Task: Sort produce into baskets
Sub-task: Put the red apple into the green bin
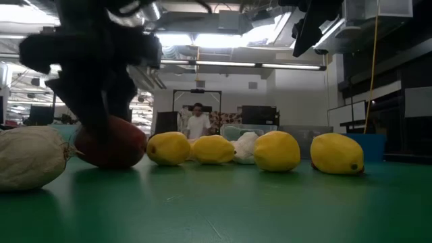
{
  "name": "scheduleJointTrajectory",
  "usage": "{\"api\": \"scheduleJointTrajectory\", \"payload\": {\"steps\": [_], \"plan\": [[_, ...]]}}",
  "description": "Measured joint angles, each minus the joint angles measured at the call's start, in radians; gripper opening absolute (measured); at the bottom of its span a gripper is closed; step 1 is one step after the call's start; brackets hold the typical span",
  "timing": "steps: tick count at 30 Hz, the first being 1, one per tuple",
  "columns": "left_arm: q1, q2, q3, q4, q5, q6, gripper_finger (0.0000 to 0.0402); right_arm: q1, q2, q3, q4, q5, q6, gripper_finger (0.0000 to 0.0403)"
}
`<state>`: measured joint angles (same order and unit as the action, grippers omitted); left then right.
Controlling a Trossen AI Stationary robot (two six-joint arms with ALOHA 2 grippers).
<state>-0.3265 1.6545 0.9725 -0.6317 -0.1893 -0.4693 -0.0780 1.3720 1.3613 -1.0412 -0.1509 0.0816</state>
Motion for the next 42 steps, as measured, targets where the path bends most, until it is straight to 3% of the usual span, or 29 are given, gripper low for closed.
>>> {"api": "scheduleJointTrajectory", "payload": {"steps": [15,24,30,36,42], "plan": [[0.028,-0.019,-0.031,0.035,0.005,-0.028,0.0272,0.0,0.0,0.0,-0.001,0.0,-0.001,0.0278],[0.06,-0.234,-0.029,-0.061,-0.138,-0.102,0.0273,0.0,0.0,0.0,-0.004,0.0,-0.001,0.0278],[0.126,-0.425,-0.027,-0.268,-0.303,-0.178,0.0274,0.0,0.0,0.0,-0.005,0.0,-0.001,0.0278],[0.246,-0.596,-0.027,-0.455,-0.53,-0.344,0.0275,0.0,0.0,0.0,-0.004,0.001,-0.002,0.0278],[0.405,-0.697,-0.036,-0.541,-0.568,-0.444,0.0275,0.0,0.0,-0.002,0.0,0.002,-0.002,0.0278]]}}
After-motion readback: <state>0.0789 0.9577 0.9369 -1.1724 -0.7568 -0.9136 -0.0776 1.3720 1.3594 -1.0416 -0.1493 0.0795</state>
